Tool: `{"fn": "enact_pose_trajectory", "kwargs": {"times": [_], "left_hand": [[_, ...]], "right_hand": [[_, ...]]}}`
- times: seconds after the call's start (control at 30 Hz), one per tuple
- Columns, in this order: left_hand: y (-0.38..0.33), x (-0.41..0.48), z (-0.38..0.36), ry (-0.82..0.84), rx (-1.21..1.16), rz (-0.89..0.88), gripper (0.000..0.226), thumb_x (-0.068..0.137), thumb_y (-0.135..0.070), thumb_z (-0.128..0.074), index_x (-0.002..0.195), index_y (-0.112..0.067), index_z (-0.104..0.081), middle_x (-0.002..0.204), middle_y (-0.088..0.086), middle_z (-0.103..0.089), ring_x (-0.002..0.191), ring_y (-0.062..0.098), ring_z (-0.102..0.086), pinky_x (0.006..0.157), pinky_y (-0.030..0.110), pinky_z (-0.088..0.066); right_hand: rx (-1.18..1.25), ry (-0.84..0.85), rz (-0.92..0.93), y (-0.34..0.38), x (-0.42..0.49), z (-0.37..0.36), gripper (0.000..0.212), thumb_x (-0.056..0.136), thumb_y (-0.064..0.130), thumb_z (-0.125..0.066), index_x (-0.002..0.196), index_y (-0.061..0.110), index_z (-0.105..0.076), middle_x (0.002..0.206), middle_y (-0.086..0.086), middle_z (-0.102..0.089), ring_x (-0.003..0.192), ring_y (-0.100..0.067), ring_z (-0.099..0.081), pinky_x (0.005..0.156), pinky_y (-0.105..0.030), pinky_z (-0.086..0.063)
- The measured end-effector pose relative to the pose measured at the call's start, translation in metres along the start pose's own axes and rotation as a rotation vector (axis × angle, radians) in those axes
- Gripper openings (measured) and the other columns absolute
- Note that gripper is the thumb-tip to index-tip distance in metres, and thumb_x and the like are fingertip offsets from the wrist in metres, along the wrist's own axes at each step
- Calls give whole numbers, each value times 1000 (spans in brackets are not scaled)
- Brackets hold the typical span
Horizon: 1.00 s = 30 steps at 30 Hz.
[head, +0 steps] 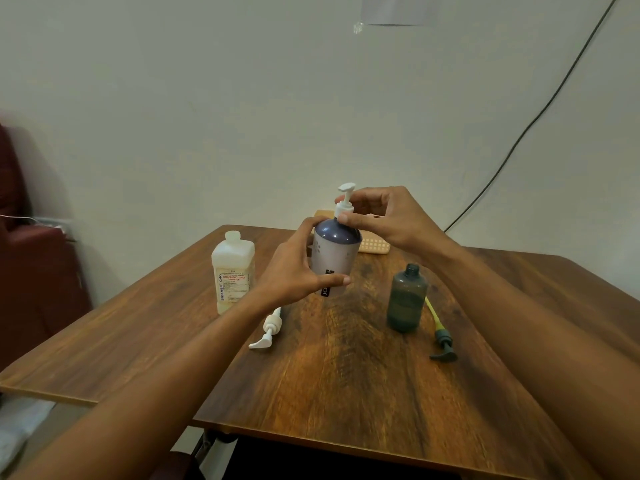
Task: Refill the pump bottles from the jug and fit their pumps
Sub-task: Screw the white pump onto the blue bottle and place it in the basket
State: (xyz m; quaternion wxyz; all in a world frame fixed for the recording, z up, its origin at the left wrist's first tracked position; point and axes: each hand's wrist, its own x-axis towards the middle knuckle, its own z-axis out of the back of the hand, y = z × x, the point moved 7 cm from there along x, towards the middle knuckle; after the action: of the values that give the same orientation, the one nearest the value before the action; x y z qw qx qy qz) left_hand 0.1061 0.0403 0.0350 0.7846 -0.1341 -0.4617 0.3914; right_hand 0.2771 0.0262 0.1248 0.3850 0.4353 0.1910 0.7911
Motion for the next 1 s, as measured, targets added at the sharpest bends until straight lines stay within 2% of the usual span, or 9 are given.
{"fn": "enact_pose_trajectory", "kwargs": {"times": [0.13, 0.3, 0.43, 0.57, 0.67, 0.73, 0.87, 0.93, 1.0], "left_hand": [[0, 1, -1, 12, -18, -2, 104, 61, -65, -86, 147, -38, -33, 143, -8, -56, 115, 4, -55, 83, 7, -41], [-7, -1, 1, 0, -31, -5, 101, 59, -70, -84, 143, -47, -32, 127, -29, -50, 103, -17, -53, 73, -2, -42], [-11, -4, 1, -6, -20, -16, 95, 61, -67, -86, 137, -57, -30, 118, -43, -46, 104, -31, -47, 76, -7, -39], [-10, -4, -1, 0, -9, -18, 100, 62, -64, -88, 143, -48, -32, 129, -28, -51, 103, -30, -47, 74, -6, -41], [-11, -4, -4, 14, -16, -23, 99, 64, -61, -89, 144, -46, -32, 137, -18, -53, 102, -33, -46, 73, -8, -39], [-12, -3, -5, 18, -12, -18, 100, 64, -61, -89, 145, -45, -32, 143, -13, -54, 101, -28, -48, 72, -6, -40], [-14, -4, -5, 30, -16, -20, 99, 64, -63, -88, 144, -44, -33, 139, -17, -55, 105, -24, -50, 77, -2, -42], [-15, -3, -4, 27, -23, -24, 98, 64, -63, -88, 143, -45, -34, 134, -22, -53, 106, -29, -48, 78, -5, -41], [-16, -3, -5, 27, -25, -21, 98, 64, -63, -88, 143, -45, -33, 134, -22, -52, 105, -31, -47, 78, -6, -39]], "right_hand": [[1, 3, 2, -4, 2, -1, 37, 92, 27, -82, 127, 15, -77, 117, 6, -79, 109, -4, -74, 96, -28, -59], [-5, -9, 0, -7, 3, 0, 37, 91, 29, -83, 124, 13, -77, 116, 2, -79, 109, -9, -74, 96, -30, -59], [-1, -14, -10, -9, 5, 0, 29, 85, 31, -88, 107, 15, -79, 100, 6, -80, 97, -8, -76, 79, -21, -58], [-17, -31, 4, -8, 7, 2, 33, 77, 38, -92, 94, 15, -76, 93, 0, -79, 88, -15, -76, 75, -22, -60], [-55, -39, -16, -8, 7, -1, 52, 75, 51, -89, 102, 10, -72, 94, 0, -78, 87, -15, -75, 76, -24, -62], [-11, 11, -72, -10, 7, -1, 57, 77, 58, -79, 113, 15, -70, 105, 4, -76, 96, -10, -74, 85, -29, -64], [203, 201, -98, -10, 6, 2, 37, 97, 34, -73, 130, 17, -73, 124, -4, -77, 118, -19, -72, 99, -35, -60], [182, 203, -80, -10, 7, 5, 32, 94, 31, -77, 123, 15, -78, 118, -1, -80, 116, -15, -73, 98, -31, -59], [127, 133, -72, -9, 10, 6, 34, 82, 41, -83, 109, 19, -82, 113, 7, -80, 110, -8, -74, 92, -26, -57]]}}
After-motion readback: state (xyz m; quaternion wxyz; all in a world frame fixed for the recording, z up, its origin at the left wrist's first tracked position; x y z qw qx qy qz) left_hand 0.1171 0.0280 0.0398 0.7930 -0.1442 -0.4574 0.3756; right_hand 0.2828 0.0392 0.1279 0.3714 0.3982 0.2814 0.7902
